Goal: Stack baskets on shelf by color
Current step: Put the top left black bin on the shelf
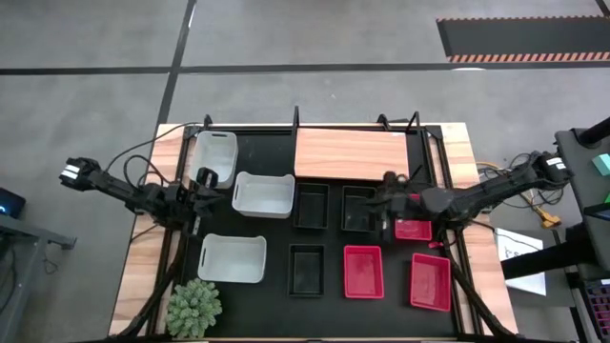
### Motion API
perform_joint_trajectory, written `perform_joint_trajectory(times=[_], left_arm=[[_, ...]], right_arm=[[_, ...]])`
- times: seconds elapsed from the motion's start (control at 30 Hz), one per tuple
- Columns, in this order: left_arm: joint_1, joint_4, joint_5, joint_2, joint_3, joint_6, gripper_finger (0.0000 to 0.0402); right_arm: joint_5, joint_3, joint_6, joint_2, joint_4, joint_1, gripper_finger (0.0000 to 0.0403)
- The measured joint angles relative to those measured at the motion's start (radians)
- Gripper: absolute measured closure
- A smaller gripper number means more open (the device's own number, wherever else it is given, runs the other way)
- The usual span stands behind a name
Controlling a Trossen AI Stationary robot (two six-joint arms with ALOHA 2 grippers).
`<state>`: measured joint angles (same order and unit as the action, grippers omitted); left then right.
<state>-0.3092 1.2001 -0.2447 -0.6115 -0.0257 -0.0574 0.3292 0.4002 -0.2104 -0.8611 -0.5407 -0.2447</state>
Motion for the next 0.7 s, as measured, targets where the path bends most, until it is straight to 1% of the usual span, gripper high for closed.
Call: perform_joint_trajectory(times=[0.1, 0.23, 0.5, 0.6, 0.7], left_arm=[[0.0, 0.008, 0.001, -0.012, 0.0, 0.033, 0.0402], [0.0, 0.013, 0.002, -0.03, 0.0, 0.078, 0.0402], [0.0, 0.028, 0.005, -0.075, -0.005, 0.08, 0.0402], [0.0, 0.047, 0.005, -0.08, -0.005, 0.078, 0.0402], [0.0, 0.069, 0.003, -0.076, -0.005, 0.052, 0.0402]], right_arm=[[0.001, 0.094, 0.0, -0.069, 0.066, 0.0, 0.0394], [-0.001, 0.194, 0.009, -0.174, 0.211, 0.0, 0.0394], [0.002, 0.401, 0.039, -0.359, 0.442, 0.0, 0.0392], [0.002, 0.503, 0.08, -0.426, 0.568, 0.003, 0.0376], [0.003, 0.607, 0.153, -0.5, 0.729, 0.011, 0.0344]])
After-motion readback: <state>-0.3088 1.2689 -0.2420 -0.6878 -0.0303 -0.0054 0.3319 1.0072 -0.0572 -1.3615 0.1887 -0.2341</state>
